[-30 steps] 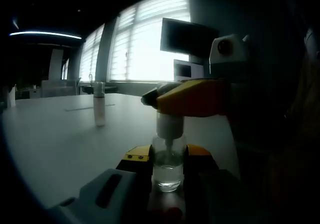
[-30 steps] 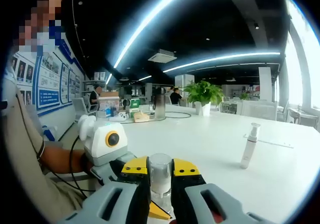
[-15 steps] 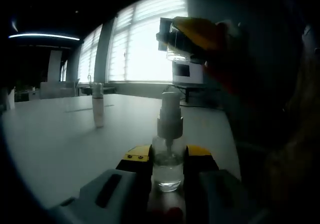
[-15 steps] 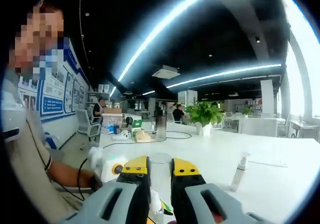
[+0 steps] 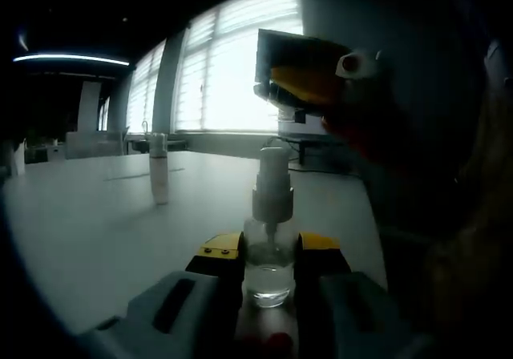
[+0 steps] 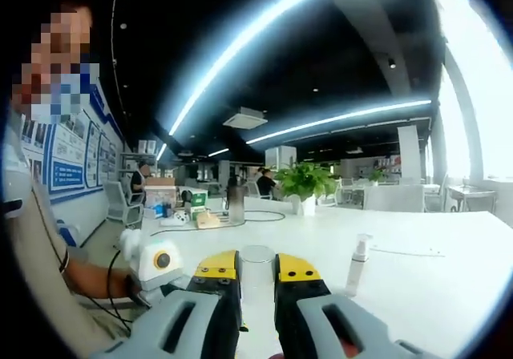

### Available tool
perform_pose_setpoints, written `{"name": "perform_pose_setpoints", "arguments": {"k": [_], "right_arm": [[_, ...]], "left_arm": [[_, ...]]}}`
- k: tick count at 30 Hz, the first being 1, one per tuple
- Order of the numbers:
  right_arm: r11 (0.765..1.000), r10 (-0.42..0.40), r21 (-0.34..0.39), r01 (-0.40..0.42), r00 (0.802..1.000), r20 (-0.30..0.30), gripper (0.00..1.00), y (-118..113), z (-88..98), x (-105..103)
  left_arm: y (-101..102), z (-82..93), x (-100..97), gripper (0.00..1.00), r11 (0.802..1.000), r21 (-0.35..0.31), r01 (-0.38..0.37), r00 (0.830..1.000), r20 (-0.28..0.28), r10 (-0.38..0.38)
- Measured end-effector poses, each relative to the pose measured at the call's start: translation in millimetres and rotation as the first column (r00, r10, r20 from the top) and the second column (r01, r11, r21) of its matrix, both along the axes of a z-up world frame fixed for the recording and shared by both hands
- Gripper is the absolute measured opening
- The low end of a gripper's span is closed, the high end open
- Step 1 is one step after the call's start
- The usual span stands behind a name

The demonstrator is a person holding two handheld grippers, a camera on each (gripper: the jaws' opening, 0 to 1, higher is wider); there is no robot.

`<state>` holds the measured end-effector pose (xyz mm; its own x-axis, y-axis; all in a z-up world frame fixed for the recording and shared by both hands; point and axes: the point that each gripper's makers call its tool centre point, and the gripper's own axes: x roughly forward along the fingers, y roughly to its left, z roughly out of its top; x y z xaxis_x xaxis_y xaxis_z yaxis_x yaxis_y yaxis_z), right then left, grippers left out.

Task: Clamp pump bottle remove cover press pump head put on cover

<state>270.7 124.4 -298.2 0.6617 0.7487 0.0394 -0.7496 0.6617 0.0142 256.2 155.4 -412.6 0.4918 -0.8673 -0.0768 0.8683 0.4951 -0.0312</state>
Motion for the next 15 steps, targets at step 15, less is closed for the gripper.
{"name": "perform_pose_setpoints", "arguments": {"k": [15], "right_arm": [[0.995, -0.097, -0.001, 0.097, 0.995, -0.008, 0.1, -29, -12.8, 12]], "left_arm": [[1, -1.4, -0.2, 0.15, 1.0, 0.0, -0.005, 1.0, 0.002, 0.005]]}}
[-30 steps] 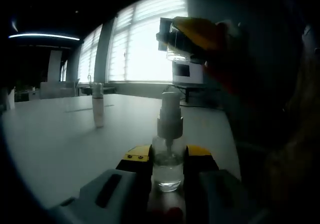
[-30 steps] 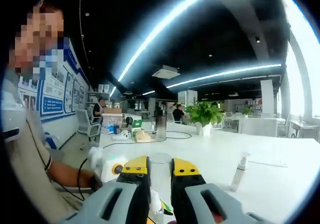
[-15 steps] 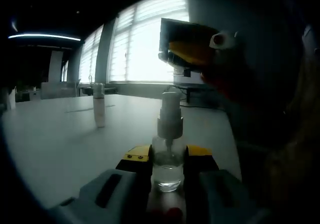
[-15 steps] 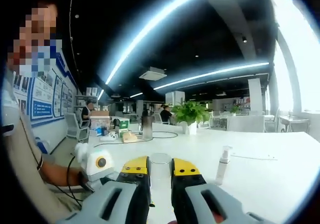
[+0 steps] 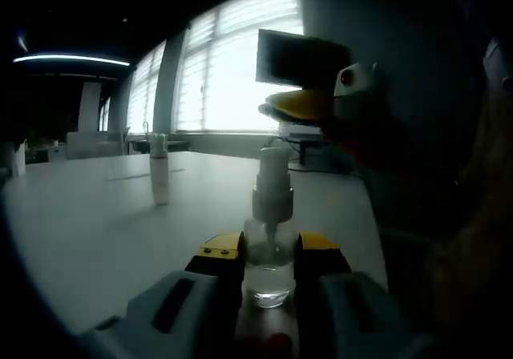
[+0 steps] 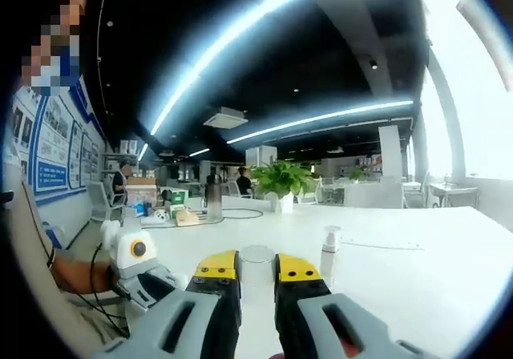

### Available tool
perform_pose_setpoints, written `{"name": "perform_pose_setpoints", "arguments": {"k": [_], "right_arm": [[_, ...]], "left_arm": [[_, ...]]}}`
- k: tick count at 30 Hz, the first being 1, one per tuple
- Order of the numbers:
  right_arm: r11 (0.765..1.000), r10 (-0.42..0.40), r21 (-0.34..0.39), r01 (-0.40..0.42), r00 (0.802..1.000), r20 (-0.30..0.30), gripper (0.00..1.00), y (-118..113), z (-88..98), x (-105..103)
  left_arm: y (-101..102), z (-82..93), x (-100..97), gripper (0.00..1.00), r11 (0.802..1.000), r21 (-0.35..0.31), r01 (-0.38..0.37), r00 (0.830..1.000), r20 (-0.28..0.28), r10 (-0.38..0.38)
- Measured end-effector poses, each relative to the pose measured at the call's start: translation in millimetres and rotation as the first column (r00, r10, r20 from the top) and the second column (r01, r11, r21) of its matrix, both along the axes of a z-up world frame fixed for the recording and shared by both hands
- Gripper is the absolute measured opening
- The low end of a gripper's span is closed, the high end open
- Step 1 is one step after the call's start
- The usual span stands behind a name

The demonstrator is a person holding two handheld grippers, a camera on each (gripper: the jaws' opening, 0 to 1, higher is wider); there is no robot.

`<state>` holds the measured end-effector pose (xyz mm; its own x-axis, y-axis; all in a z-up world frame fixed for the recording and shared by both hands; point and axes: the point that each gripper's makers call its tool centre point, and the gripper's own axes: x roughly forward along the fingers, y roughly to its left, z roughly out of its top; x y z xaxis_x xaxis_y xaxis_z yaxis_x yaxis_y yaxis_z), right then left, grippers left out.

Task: Clamp pump bottle remove cover press pump head put on cover

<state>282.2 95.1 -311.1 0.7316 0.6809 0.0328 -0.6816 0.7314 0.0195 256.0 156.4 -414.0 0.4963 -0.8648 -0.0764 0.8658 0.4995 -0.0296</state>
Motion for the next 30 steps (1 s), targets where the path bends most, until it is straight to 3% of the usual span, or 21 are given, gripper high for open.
{"name": "perform_pose_setpoints", "arguments": {"k": [30], "right_arm": [[0.992, -0.128, -0.007, 0.128, 0.991, -0.033, 0.11, -33, -39.4, 20]], "left_arm": [[1, -0.4, 1.3, 0.15, 1.0, 0.003, -0.01, 1.0, 0.005, 0.01]]}}
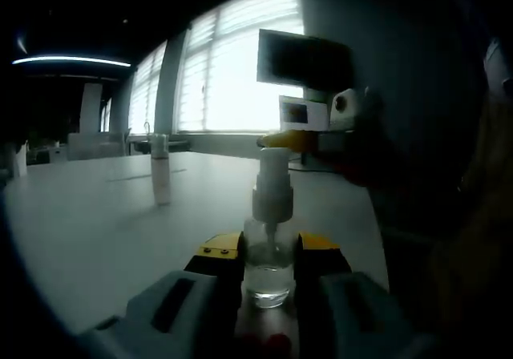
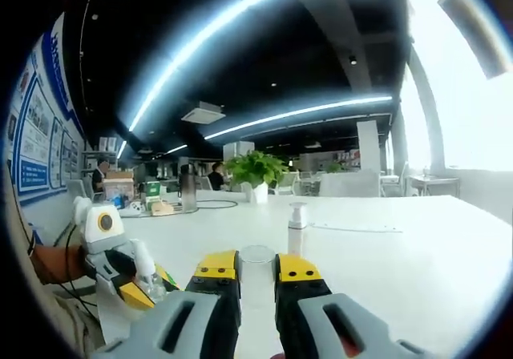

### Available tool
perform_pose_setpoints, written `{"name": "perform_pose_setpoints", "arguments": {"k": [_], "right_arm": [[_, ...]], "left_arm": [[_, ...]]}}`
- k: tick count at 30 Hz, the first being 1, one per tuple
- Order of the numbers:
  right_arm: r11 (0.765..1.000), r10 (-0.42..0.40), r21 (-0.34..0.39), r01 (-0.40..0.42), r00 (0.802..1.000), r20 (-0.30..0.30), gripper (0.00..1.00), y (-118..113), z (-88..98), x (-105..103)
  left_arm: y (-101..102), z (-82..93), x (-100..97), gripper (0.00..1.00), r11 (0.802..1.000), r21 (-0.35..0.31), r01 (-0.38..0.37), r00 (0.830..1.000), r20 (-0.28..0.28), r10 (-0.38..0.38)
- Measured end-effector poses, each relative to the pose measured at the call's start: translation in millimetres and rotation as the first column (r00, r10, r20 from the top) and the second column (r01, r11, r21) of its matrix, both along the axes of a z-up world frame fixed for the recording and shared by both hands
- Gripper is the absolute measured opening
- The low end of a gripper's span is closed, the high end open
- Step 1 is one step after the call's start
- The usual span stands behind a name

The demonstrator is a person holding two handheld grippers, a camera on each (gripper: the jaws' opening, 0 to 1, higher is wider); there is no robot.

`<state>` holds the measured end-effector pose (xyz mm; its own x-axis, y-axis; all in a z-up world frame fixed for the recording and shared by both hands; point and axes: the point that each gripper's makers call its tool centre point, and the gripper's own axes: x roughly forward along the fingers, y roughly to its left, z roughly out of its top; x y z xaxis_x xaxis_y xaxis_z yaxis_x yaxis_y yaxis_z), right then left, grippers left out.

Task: Clamp pump bottle remove cover press pump head put on cover

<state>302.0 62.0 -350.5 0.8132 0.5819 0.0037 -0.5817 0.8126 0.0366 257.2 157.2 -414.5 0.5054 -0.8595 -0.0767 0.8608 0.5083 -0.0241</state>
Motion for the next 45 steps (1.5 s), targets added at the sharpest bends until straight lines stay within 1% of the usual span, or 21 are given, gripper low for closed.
{"name": "perform_pose_setpoints", "arguments": {"k": [7, 11, 15, 18, 22, 31, 37, 42, 45], "right_arm": [[1.0, -0.027, -0.002, 0.026, 1.0, -0.012, 0.11, -11, -9.8, 8], [0.999, -0.046, -0.01, 0.046, 0.998, -0.033, 0.11, -16, -19.1, 13], [0.999, -0.051, -0.012, 0.05, 0.997, -0.05, 0.11, -17, -27.9, 16], [0.999, -0.05, 0.002, 0.05, 0.997, -0.061, 0.11, -17, -31.9, 17], [0.999, -0.052, -0.004, 0.052, 0.996, -0.071, 0.11, -16, -38.1, 20], [0.997, -0.071, -0.035, 0.068, 0.993, -0.096, 0.11, -20, -56.6, 30], [0.994, -0.094, -0.072, 0.086, 0.989, -0.111, 0.11, -21, -67.6, 36], [0.989, -0.13, -0.094, 0.117, 0.981, -0.142, 0.11, -26, -78.1, 43], [0.985, -0.149, -0.106, 0.134, 0.978, -0.145, 0.11, -30, -80.6, 44]], "left_arm": [[0, 0.0, 0.0, 0.15, 1.0, 0.0, 0.0, 1.0, -0.001, 0.0], [0, 0.0, 0.2, 0.15, 1.0, -0.001, -0.001, 1.0, -0.003, 0.001], [0, 0.0, 0.4, 0.15, 1.0, -0.004, -0.004, 1.0, -0.007, 0.004], [0, 0.0, 0.3, 0.15, 1.0, -0.005, -0.003, 1.0, -0.009, 0.003], [0, 0.1, 0.1, 0.15, 1.0, -0.003, -0.002, 1.0, -0.005, 0.002], [0, 0.1, 0.3, 0.15, 1.0, 0.001, -0.006, 1.0, 0.006, 0.006], [0, -0.1, 0.3, 0.15, 1.0, -0.002, -0.004, 1.0, 0.0, 0.004], [-1, 0.0, -0.5, 0.15, 1.0, -0.001, -0.006, 1.0, 0.004, 0.006], [-2, 0.1, -0.5, 0.15, 1.0, -0.001, -0.006, 1.0, 0.005, 0.006]]}}
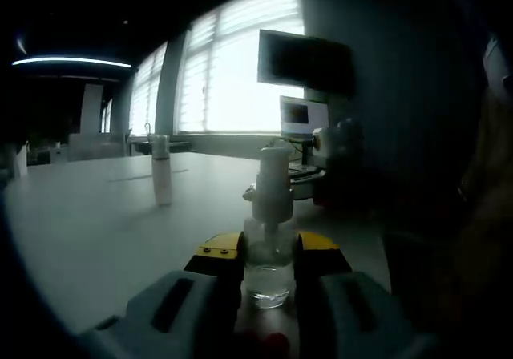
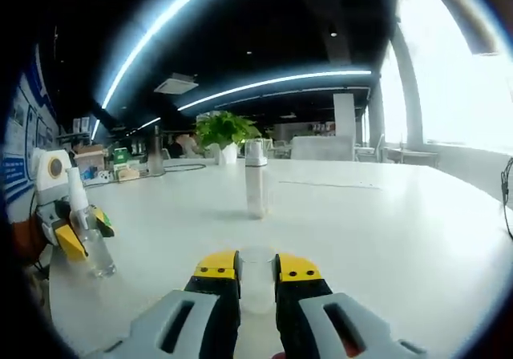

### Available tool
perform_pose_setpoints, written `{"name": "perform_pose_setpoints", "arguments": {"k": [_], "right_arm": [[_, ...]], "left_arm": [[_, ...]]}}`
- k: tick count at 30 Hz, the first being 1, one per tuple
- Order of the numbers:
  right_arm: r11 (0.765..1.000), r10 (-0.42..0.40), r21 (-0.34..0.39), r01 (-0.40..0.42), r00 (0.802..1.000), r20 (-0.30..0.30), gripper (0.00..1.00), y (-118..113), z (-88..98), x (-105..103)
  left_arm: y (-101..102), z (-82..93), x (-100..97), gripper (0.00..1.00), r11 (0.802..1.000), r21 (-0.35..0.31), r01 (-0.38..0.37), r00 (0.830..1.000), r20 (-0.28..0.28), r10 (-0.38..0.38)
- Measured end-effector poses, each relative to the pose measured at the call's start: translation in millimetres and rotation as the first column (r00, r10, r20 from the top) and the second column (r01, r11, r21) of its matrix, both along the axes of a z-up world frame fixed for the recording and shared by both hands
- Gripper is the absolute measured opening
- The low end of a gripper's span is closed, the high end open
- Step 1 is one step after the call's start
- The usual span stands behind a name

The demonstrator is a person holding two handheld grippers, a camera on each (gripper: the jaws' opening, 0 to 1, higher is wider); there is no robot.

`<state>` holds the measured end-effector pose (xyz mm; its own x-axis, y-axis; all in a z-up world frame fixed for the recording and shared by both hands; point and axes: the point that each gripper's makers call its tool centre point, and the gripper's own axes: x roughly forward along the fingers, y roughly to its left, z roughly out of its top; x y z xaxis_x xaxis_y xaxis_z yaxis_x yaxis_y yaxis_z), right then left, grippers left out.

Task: Clamp pump bottle remove cover press pump head put on cover

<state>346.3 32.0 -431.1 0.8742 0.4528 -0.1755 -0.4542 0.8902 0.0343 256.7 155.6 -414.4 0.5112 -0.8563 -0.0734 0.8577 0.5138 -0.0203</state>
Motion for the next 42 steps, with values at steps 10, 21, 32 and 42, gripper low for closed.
{"name": "perform_pose_setpoints", "arguments": {"k": [10, 21, 32, 42], "right_arm": [[0.999, -0.04, -0.012, 0.04, 0.999, -0.008, 0.12, -7, -3.1, 4], [0.999, -0.05, 0.019, 0.05, 0.999, 0.001, 0.2, -10, 0.2, 4], [0.996, -0.065, 0.063, 0.063, 0.997, 0.028, 0.19, -14, 8.6, 3], [0.995, -0.067, 0.077, 0.062, 0.996, 0.057, 0.19, -14, 22.6, -1]], "left_arm": [[0, 0.2, 0.6, 0.16, 1.0, -0.005, 0.0, 1.0, -0.009, 0.0], [1, 0.0, 1.9, 0.16, 1.0, -0.006, -0.004, 1.0, -0.011, 0.004], [1, -0.2, 2.0, 0.16, 1.0, -0.007, -0.006, 1.0, -0.012, 0.006], [1, -0.4, 2.8, 0.16, 1.0, -0.008, -0.008, 1.0, -0.013, 0.007]]}}
